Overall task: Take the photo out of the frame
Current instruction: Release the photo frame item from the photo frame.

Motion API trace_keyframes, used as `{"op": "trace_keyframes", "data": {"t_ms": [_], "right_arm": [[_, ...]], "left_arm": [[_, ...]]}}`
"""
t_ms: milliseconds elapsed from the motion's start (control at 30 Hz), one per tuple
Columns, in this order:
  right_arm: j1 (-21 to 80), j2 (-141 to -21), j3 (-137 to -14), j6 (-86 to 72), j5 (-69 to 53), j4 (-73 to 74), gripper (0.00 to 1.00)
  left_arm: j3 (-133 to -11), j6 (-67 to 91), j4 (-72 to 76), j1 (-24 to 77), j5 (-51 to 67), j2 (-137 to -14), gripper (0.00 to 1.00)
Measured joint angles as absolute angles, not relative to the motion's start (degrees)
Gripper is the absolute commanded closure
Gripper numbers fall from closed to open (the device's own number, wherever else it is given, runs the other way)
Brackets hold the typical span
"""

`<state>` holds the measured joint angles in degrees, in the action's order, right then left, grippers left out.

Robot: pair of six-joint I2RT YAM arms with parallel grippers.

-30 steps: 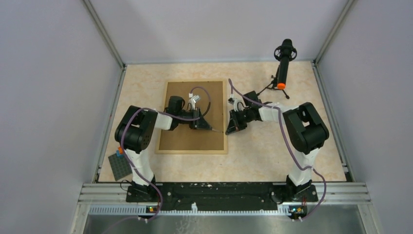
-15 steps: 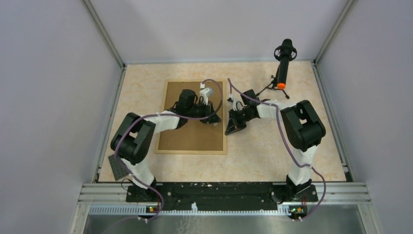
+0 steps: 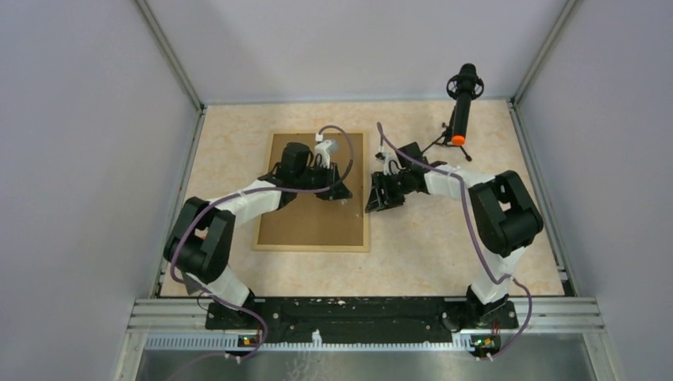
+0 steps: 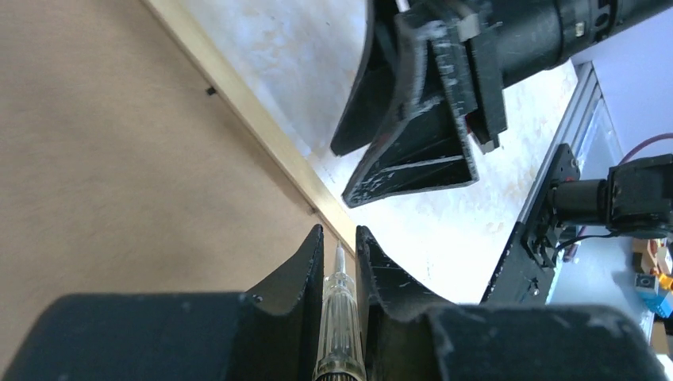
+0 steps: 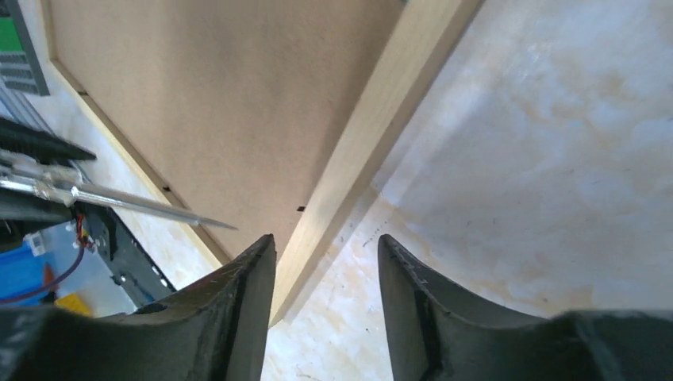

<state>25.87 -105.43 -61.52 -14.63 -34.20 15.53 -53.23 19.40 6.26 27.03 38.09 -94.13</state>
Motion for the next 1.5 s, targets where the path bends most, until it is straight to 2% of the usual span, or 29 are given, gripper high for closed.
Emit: {"op": "trace_keyframes", "data": {"t_ms": [67, 167, 333, 567, 733, 867, 900, 1033, 1500], "right_arm": [[26.2, -103.42, -61.52, -16.12, -32.56, 15.44, 0.4], [27.49, -102.04, -62.3, -18.26, -28.67, 15.79, 0.44], [33.04, -103.0, -65.82, -22.17, -18.28, 19.66, 0.42], [37.45, -104.81, -66.5, -25.41, -9.17, 23.16, 0.46], [37.65, -105.56, -66.89, -27.11, -6.7, 23.55, 0.63], [37.74, -105.93, -66.89, -28.14, -6.76, 23.31, 0.67], [37.76, -105.95, -66.89, -28.16, -6.81, 23.27, 0.71], [37.76, -105.95, -66.89, -28.16, -7.4, 23.16, 0.98], [36.12, -103.68, -63.35, -27.81, -12.58, 21.54, 1.0]], "left_arm": [[-53.23, 19.51, 4.8, 25.04, 38.48, -92.03, 1.0], [-53.28, 19.51, 3.27, 22.15, 38.63, -89.69, 1.0], [-53.45, 19.79, 1.15, 18.13, 38.59, -88.95, 1.0], [-53.1, 20.67, -0.14, 17.17, 38.09, -88.4, 1.0], [-51.88, 21.02, -0.21, 17.17, 37.85, -86.3, 1.0], [-51.18, 21.02, -0.21, 16.95, 37.6, -85.56, 1.0], [-51.03, 21.02, -0.23, 16.93, 37.52, -85.54, 1.0], [-50.65, 20.97, -0.32, 16.71, 36.97, -85.52, 1.0], [-50.39, 21.04, -0.47, 15.62, 37.3, -85.89, 1.0]]}}
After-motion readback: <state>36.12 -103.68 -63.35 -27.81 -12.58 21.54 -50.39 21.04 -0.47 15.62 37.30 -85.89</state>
